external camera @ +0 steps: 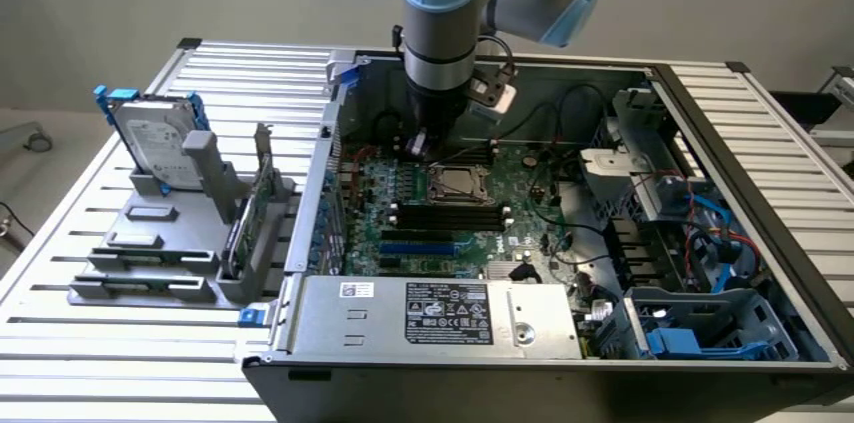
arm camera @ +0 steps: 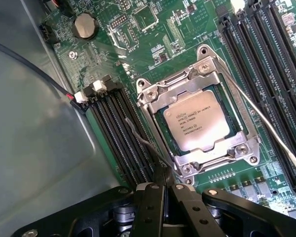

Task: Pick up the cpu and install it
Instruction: 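Install the first cpu locking lever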

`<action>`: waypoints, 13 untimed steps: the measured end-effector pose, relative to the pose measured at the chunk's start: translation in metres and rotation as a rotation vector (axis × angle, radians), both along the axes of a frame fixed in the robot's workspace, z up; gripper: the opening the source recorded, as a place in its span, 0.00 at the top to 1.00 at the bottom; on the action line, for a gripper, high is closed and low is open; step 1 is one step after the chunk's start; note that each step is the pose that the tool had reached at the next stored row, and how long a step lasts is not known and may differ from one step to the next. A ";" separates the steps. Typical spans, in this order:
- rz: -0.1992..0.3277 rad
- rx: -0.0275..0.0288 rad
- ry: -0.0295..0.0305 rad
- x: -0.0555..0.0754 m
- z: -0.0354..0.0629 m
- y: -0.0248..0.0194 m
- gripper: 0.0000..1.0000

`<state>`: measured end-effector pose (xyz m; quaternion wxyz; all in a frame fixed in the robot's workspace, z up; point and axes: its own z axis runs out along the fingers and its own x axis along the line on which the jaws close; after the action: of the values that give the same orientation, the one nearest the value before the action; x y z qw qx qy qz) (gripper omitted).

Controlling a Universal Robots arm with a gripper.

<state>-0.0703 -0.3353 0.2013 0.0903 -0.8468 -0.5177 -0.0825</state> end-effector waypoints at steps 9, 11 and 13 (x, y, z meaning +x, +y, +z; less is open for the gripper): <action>-0.005 -0.0109 0.0000 0.001 -0.0020 0.0001 0.89; -0.006 -0.0129 0.0000 0.002 -0.0023 0.0003 0.89; -0.007 -0.0145 0.0001 0.003 -0.0026 0.0005 0.89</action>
<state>-0.0673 -0.3349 0.1987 0.0839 -0.8491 -0.5155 -0.0790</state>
